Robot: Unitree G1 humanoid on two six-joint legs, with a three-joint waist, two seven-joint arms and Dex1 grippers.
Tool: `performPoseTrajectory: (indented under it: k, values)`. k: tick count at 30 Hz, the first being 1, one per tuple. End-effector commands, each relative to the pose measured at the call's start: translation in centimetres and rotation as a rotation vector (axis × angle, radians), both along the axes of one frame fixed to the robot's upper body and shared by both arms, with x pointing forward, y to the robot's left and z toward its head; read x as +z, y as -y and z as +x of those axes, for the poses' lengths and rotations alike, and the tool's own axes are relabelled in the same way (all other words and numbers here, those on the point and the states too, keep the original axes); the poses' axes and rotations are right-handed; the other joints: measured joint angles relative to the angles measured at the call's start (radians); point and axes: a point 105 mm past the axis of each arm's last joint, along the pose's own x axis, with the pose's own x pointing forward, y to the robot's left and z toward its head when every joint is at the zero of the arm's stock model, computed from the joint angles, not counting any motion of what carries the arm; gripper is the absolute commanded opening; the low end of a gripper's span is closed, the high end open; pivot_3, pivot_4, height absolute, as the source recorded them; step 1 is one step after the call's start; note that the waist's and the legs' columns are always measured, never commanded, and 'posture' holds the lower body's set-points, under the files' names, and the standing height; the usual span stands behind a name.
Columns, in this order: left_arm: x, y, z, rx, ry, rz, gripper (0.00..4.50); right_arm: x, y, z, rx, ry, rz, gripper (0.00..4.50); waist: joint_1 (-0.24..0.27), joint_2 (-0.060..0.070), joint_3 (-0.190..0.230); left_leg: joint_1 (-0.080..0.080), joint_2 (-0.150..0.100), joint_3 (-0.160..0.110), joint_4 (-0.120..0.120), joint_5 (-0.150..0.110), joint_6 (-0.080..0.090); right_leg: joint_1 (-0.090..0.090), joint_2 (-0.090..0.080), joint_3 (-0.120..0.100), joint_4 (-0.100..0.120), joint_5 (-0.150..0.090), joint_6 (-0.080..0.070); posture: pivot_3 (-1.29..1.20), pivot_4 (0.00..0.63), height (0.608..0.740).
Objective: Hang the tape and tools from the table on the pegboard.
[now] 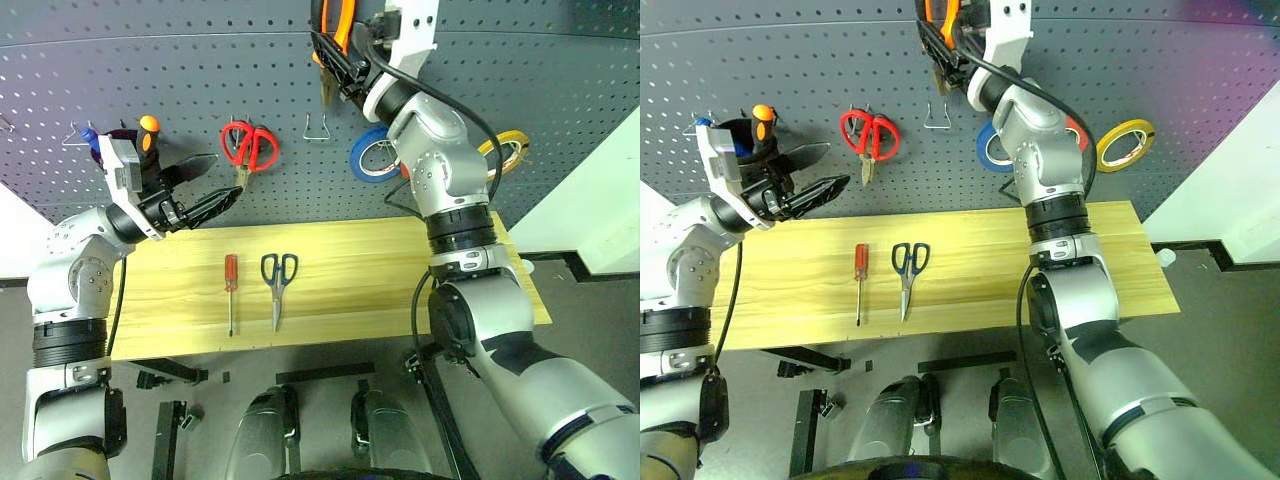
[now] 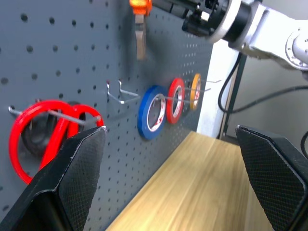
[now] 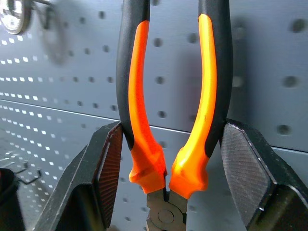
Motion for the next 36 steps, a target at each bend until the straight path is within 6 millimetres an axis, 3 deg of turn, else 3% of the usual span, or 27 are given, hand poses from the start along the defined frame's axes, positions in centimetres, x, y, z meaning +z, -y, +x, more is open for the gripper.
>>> performPoseTrajectory:
  k: [1, 11, 17, 32, 36]
  values:
    - [2.4, -0.5, -0.5, 0.007, 0.093, -0.039, 4.5, 3.2, -0.9, -1.6, 0.037, 0.115, 0.021, 2.69, 0.0, 0.0, -0.004, 0.0, 0.0, 0.0, 0.0, 0.0, 0.0, 0.0, 0.0, 0.0, 0.0, 0.0, 0.0, 0.12, 0.052, 0.74]
    - [3.9, -1.0, -0.7, 0.001, 0.125, -0.151, 4.5, 0.3, -2.1, 0.1, -0.002, 0.082, -0.037, 2.69, 0.001, -0.003, -0.02, 0.002, 0.0, 0.0, 0.001, 0.0, 0.0, 0.002, 0.0, 0.0, 0.001, 0.0, 0.0, 0.13, 0.052, 0.74]
    - [3.5, -0.8, -0.6, 0.003, 0.117, -0.141, 4.5, -1.8, -2.1, 1.6, -0.059, 0.054, -0.081, 2.69, -0.001, -0.003, -0.021, 0.007, 0.0, 0.0, 0.0, 0.0, 0.0, 0.006, 0.0, 0.0, 0.001, 0.0, 0.0, 0.13, 0.05, 0.74]
    - [3.2, -0.8, -0.7, 0.01, 0.109, -0.142, 4.5, -3.2, -2.3, 2.7, -0.095, 0.014, -0.09, 2.69, 0.0, -0.003, -0.021, 0.013, 0.0, 0.001, -0.001, 0.0, -0.001, 0.011, 0.0, 0.001, 0.001, 0.0, -0.001, 0.14, 0.05, 0.74]
    - [3.2, -0.7, -0.7, 0.011, 0.11, -0.137, 4.5, -4.8, -1.7, 3.2, -0.123, -0.029, -0.107, 4.04, -0.001, -0.004, -0.025, 0.013, 0.0, 0.001, -0.001, 0.0, -0.001, 0.011, 0.0, 0.001, 0.001, 0.0, -0.001, 0.14, 0.048, 0.74]
